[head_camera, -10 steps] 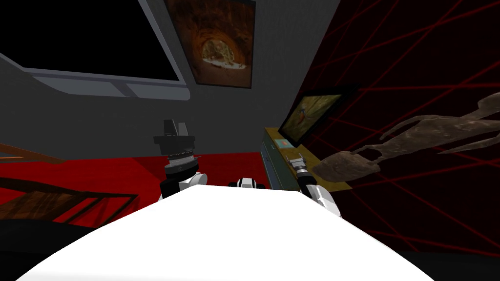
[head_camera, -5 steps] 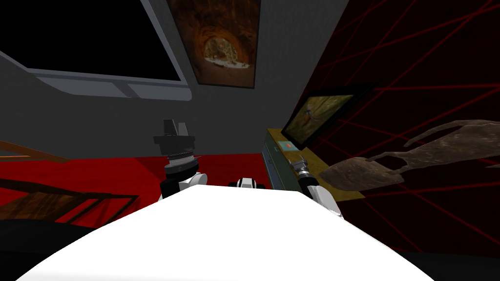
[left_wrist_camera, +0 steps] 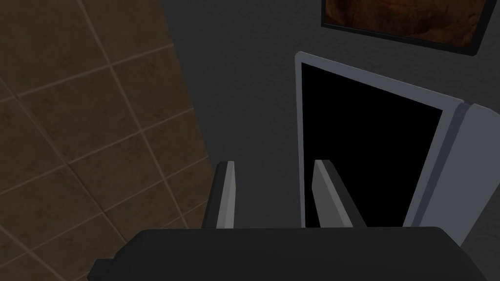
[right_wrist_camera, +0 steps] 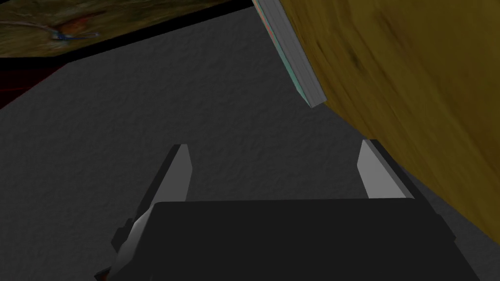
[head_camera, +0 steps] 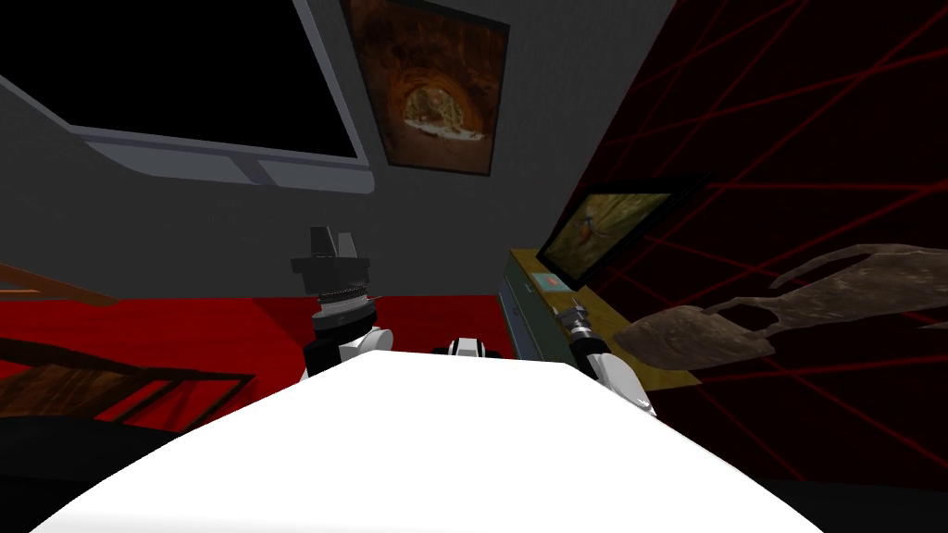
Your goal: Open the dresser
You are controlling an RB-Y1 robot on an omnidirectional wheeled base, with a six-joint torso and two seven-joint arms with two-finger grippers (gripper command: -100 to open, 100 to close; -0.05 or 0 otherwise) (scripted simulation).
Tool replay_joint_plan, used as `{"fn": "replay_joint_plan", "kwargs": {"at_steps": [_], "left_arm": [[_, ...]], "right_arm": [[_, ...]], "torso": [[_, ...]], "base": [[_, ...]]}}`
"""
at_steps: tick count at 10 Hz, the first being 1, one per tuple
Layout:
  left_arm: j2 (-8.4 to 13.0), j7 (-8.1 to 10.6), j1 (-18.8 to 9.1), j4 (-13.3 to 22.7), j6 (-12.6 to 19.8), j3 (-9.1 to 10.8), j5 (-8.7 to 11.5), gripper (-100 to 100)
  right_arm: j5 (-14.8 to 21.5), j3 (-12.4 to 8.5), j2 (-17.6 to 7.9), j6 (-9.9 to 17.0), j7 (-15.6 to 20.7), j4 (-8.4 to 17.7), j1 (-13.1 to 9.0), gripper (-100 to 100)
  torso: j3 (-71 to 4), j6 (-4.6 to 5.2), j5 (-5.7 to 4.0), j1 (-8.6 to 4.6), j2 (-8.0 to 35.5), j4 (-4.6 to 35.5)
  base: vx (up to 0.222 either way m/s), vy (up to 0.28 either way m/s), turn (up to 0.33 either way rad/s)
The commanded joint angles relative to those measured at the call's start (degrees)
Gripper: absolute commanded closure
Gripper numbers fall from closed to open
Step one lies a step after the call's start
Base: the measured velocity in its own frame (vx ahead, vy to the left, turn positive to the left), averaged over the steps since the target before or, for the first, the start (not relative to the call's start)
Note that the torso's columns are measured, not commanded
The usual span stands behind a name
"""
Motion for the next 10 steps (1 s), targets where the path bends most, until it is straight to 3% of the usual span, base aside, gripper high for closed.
{"fn": "replay_joint_plan", "kwargs": {"at_steps": [1,8,10], "left_arm": [[0.00,0.00,0.00,0.00,0.00,-0.01,0.00,0],[0.00,0.00,0.00,0.00,0.00,0.00,0.00,0],[0.00,0.00,0.00,0.00,0.00,0.00,0.00,0]], "right_arm": [[2.58,-0.93,0.47,-0.32,3.35,2.76,-0.89,-100],[10.66,-4.22,-0.48,-1.18,10.64,8.72,-2.83,-100],[10.66,-4.22,-0.48,-1.18,10.64,8.72,-2.83,-100]], "torso": [[-0.08,-0.10,-0.18,-0.19,-0.29,-0.13],[-0.34,-0.59,-0.70,-0.77,-0.97,-0.33],[-0.40,-0.77,-0.89,-0.92,-1.12,-0.38]], "base": [[0.025,0.062,0.020],[0.043,0.056,0.046],[0.017,0.035,0.010]]}}
